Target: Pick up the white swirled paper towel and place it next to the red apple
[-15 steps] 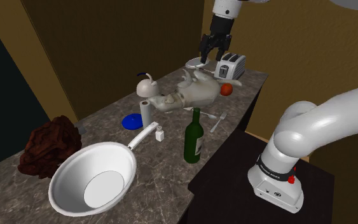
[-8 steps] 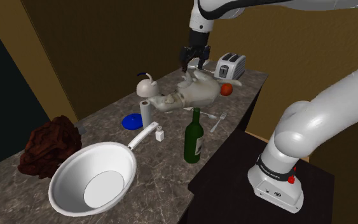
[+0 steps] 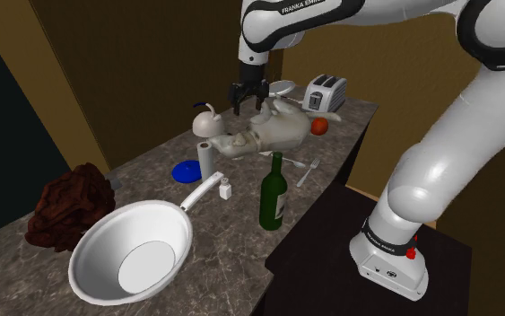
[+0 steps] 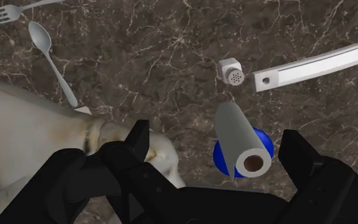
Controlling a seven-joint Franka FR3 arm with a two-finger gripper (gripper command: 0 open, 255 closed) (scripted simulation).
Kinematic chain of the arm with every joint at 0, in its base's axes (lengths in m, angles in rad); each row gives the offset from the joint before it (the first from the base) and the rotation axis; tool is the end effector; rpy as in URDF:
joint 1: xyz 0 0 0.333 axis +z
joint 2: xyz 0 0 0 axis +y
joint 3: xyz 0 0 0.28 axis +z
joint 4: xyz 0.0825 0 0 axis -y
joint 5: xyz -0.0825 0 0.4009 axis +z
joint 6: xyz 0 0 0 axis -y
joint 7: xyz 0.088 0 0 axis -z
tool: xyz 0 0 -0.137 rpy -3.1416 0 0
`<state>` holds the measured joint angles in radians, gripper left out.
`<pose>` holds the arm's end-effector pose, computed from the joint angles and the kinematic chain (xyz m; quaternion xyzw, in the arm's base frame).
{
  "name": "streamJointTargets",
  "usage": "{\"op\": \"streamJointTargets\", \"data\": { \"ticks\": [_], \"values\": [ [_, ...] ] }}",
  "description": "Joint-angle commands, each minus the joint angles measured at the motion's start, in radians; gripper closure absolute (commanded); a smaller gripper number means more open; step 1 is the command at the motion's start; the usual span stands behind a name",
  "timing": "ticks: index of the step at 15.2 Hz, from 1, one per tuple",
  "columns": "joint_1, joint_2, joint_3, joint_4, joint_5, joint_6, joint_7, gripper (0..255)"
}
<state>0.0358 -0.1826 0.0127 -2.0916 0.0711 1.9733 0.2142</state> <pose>0.5316 0.0324 0.4373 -0.9944 0.0956 -0.0277 0.0359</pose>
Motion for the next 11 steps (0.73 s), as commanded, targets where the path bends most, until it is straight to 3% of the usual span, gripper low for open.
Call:
{"op": "streamJointTargets", "data": {
  "ticks": [1, 11],
  "values": [
    [0.007, 0.088, 0.01, 0.048, 0.0, 0.031, 0.014, 0],
    [0.036, 0.479, 0.032, 0.348, -0.017, 0.077, 0.067, 0]
  ]
}}
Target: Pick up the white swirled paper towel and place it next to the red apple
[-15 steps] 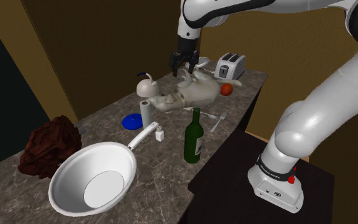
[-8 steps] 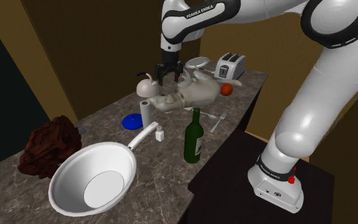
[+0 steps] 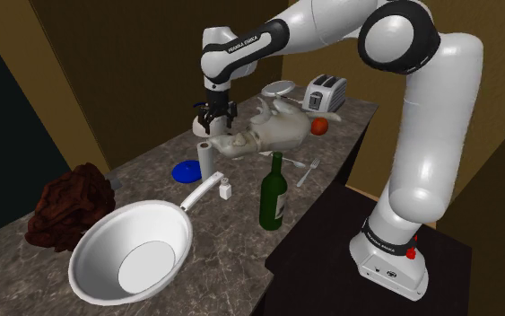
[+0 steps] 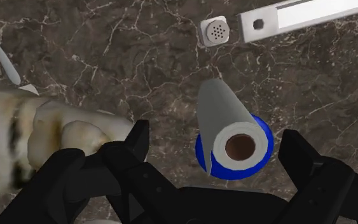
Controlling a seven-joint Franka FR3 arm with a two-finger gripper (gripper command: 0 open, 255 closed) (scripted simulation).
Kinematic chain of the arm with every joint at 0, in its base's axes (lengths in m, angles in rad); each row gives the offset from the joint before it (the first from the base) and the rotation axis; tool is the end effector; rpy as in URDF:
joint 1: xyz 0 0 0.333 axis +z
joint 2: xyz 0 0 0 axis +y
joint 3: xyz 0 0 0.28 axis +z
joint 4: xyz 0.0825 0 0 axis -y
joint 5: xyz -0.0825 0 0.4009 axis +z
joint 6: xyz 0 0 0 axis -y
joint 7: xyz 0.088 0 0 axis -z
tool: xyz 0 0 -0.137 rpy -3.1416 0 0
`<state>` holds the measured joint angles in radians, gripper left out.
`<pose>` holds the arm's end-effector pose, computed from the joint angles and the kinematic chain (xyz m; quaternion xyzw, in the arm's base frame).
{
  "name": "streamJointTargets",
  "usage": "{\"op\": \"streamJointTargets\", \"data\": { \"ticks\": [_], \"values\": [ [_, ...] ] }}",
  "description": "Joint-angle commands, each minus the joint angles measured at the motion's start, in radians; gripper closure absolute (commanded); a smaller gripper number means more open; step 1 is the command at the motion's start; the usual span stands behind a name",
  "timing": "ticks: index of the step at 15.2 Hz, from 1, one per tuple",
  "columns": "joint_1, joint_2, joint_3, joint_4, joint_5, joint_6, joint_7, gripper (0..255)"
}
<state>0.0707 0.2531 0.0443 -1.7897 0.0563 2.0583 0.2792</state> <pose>0.6301 0.0763 0.3393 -0.9949 0.0956 -0.0017 0.0314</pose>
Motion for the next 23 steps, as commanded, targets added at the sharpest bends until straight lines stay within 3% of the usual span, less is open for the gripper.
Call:
{"op": "streamJointTargets", "data": {
  "ticks": [1, 7, 15, 23],
  "values": [
    [0.005, 0.084, 0.001, 0.085, -0.004, -0.01, 0.007, 0],
    [0.027, 0.345, 0.004, 0.361, -0.017, -0.053, 0.034, 0],
    [0.031, 0.388, 0.004, 0.325, -0.017, 0.026, 0.034, 0],
    [0.031, 0.388, 0.004, 0.325, -0.017, 0.026, 0.034, 0]
  ]
}}
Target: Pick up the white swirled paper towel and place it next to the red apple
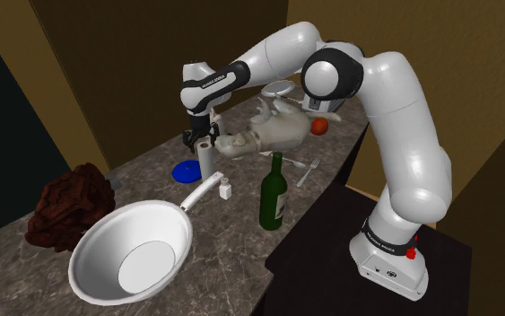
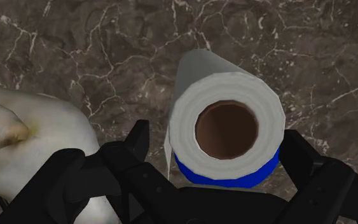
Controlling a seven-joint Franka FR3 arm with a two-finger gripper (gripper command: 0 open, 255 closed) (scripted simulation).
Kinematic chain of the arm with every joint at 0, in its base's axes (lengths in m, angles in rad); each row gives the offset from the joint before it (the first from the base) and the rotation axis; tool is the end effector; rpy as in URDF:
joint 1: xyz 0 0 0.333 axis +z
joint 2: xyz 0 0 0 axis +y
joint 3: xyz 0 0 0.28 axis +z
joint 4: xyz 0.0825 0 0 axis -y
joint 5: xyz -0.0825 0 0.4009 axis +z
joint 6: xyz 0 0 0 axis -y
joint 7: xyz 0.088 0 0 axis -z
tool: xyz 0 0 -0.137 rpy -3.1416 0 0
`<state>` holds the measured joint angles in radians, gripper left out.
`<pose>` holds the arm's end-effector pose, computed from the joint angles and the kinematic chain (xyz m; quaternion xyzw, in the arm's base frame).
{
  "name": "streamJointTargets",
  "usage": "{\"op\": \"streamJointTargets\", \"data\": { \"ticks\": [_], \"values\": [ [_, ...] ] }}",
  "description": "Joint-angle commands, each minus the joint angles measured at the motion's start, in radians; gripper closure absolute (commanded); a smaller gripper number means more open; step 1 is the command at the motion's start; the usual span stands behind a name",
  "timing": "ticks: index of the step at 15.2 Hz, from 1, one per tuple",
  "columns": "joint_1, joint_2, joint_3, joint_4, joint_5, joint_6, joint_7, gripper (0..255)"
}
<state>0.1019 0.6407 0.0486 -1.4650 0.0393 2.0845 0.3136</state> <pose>0.6978 0.1048 0.2365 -0.9948 0.0958 0.0173 0.0284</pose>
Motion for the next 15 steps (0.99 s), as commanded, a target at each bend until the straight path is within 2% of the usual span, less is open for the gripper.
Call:
{"op": "streamJointTargets", "data": {
  "ticks": [1, 10, 15],
  "values": [
    [0.0, 0.0, 0.0, 0.0, 0.0, 0.0, 0.0, 255],
    [0.0, 0.0, 0.0, 0.0, 0.0, 0.0, 0.0, 255],
    [0.0, -0.028, 0.0, 0.023, 0.0, -0.051, 0.003, 255]
  ]
}}
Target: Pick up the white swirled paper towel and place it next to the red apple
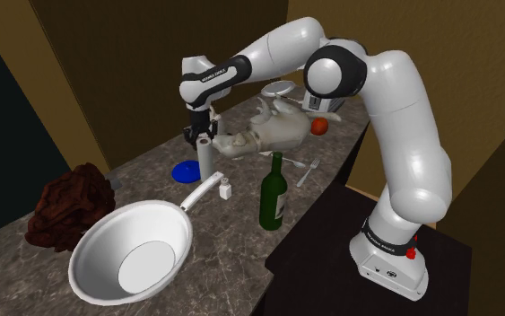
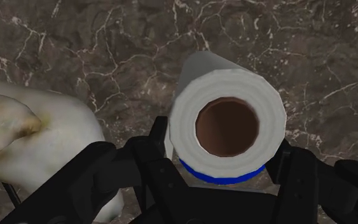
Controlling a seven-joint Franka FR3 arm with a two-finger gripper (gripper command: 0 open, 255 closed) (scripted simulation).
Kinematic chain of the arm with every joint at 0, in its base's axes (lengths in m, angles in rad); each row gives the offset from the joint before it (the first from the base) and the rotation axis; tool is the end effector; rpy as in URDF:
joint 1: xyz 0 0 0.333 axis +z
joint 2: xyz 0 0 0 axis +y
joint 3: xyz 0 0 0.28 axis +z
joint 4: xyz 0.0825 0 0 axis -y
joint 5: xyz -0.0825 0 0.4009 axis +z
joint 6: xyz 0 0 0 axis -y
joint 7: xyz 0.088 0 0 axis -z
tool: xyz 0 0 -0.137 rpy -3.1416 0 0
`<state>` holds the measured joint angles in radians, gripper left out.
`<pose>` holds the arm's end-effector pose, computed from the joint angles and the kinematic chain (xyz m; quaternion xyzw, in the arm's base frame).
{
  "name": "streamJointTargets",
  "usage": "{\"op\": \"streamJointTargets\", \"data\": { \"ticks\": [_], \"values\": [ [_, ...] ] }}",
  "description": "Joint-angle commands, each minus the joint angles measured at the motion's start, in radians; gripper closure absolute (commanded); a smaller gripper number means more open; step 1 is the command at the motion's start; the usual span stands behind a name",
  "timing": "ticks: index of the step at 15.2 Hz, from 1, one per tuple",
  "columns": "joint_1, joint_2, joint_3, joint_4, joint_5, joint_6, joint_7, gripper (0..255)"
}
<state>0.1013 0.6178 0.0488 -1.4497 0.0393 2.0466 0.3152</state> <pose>0.6986 0.1046 0.2567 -0.9948 0.0959 0.0172 0.0283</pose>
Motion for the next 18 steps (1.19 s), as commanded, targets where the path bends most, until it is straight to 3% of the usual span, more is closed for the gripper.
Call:
{"op": "streamJointTargets", "data": {
  "ticks": [1, 18],
  "values": [
    [0.0, -0.011, 0.0, 0.013, 0.0, -0.024, 0.001, 255],
    [0.0, -0.068, 0.001, 0.152, -0.001, -0.22, 0.011, 255]
  ]
}}
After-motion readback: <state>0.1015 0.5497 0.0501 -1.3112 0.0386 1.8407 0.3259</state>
